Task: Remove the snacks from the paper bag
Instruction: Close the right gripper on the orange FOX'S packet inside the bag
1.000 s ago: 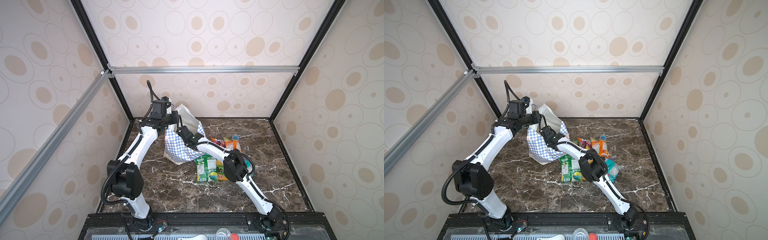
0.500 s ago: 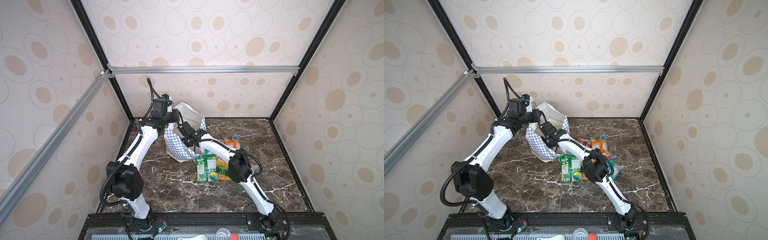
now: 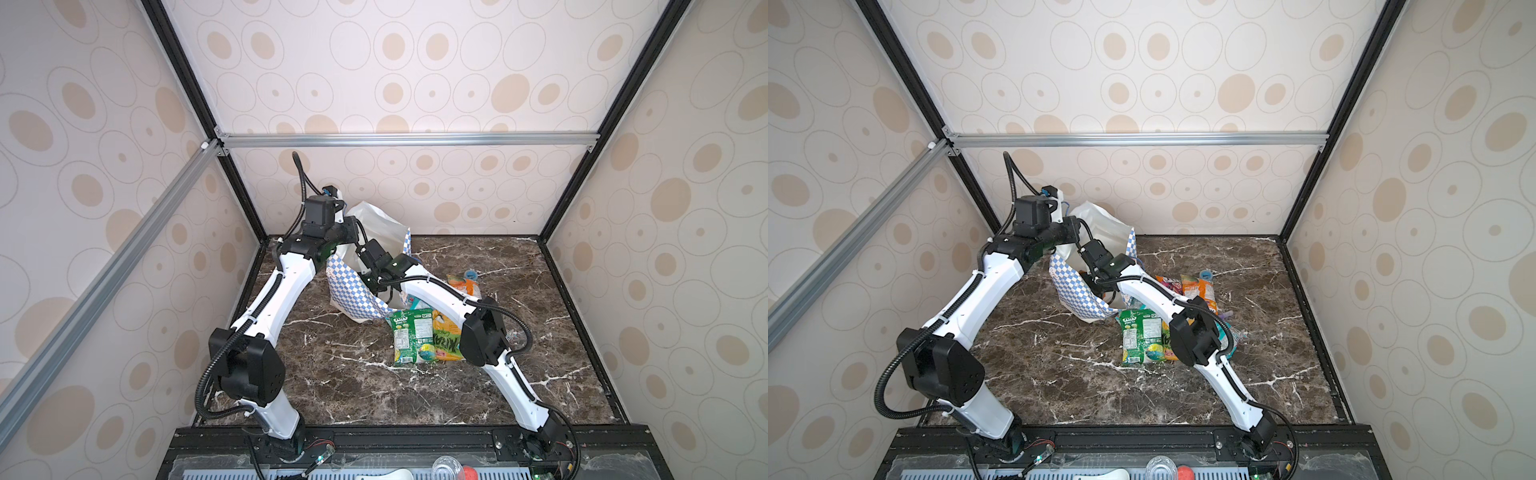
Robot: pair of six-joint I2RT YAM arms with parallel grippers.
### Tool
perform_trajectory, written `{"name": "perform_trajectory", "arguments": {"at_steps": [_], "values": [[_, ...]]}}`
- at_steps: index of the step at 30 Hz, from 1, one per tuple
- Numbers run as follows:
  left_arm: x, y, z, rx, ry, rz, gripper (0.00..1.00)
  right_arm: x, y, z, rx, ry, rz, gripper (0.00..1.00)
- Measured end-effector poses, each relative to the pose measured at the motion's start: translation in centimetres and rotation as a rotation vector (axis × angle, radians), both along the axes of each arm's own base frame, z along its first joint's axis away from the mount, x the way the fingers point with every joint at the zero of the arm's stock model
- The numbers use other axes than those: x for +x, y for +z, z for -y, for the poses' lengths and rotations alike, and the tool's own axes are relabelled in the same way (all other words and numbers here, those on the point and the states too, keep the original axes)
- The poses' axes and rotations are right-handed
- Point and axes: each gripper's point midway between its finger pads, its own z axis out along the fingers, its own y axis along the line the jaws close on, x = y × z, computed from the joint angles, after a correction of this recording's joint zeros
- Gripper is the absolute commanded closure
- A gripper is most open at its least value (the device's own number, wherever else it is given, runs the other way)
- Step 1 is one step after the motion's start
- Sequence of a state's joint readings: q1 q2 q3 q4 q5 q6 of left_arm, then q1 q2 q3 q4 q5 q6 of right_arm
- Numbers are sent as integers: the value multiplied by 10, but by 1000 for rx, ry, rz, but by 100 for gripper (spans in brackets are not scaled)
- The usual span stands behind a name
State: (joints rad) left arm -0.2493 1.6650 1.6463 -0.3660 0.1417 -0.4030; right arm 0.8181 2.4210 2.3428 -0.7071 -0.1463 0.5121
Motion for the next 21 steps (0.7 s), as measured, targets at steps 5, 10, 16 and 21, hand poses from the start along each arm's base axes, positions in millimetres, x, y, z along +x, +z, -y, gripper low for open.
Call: {"name": "perform_trajectory", "arguments": {"at_steps": [5, 10, 16, 21], "values": [[0, 8, -1, 7, 14, 18, 100, -4, 11, 5, 0, -1, 0, 100], [5, 12, -10, 37, 60, 29, 100, -9, 26, 15, 6, -10, -2, 100], [18, -6, -23, 72, 95, -6, 100, -9, 36, 33, 28, -32, -32, 100], [31, -60, -29, 138, 92, -120, 100, -7, 76, 27, 129, 12, 31, 100]]}}
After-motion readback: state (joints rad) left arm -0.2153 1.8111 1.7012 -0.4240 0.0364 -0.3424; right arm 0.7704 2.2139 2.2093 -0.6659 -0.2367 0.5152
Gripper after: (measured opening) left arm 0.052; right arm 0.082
